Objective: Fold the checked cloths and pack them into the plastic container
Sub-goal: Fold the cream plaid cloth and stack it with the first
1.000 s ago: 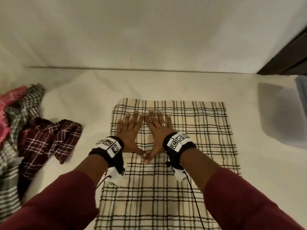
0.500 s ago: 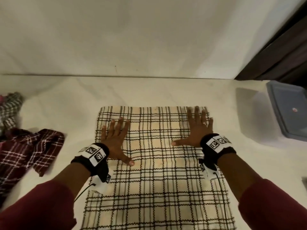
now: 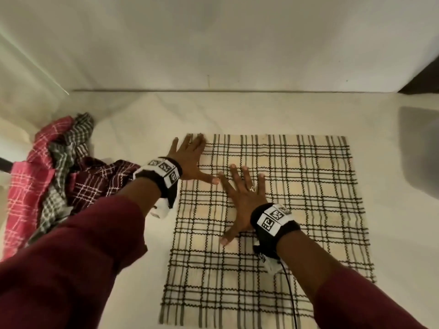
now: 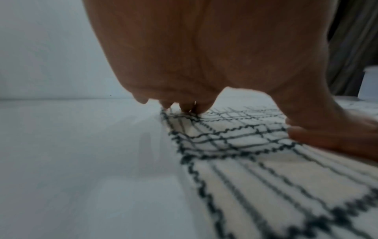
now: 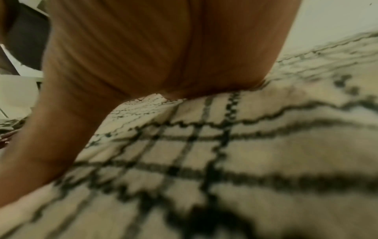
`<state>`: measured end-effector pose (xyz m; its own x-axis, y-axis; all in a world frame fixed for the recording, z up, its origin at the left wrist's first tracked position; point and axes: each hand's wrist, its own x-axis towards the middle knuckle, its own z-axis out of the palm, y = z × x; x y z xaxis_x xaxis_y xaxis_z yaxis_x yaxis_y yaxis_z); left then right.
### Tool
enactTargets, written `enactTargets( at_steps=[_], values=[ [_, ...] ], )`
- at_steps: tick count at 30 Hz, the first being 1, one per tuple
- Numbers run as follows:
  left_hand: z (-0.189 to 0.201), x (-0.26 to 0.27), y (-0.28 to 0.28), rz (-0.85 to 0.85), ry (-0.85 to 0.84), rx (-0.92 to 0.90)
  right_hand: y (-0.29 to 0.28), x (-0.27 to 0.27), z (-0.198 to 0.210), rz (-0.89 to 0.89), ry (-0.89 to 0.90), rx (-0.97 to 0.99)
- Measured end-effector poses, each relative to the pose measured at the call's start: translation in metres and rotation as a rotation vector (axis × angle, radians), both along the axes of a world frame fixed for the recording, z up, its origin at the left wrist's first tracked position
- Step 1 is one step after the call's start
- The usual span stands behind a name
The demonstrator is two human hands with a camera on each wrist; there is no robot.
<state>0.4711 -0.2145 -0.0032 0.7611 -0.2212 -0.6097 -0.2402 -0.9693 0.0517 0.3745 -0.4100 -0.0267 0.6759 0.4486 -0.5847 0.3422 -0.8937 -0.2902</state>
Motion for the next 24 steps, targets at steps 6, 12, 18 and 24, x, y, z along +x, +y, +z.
enactTargets(
  at_steps=[6, 12, 18, 24],
  values=[
    [-0.003, -0.009, -0.002, 0.053, -0.095, 0.044, 0.002, 0.002, -0.001, -0.003, 0.002, 0.002],
    [0.0, -0.082, -0.002, -0.172, -0.011, -0.05, 0.018, -0.013, 0.005, 0.063, -0.091, 0.018],
    [-0.019, -0.108, 0.0, -0.177, 0.064, 0.146, 0.024, -0.037, -0.008, 0.132, -0.065, 0.007],
    [-0.007, -0.109, -0.002, -0.172, 0.052, 0.109, -0.096, -0.064, 0.007, -0.188, -0.054, -0.05]
  ],
)
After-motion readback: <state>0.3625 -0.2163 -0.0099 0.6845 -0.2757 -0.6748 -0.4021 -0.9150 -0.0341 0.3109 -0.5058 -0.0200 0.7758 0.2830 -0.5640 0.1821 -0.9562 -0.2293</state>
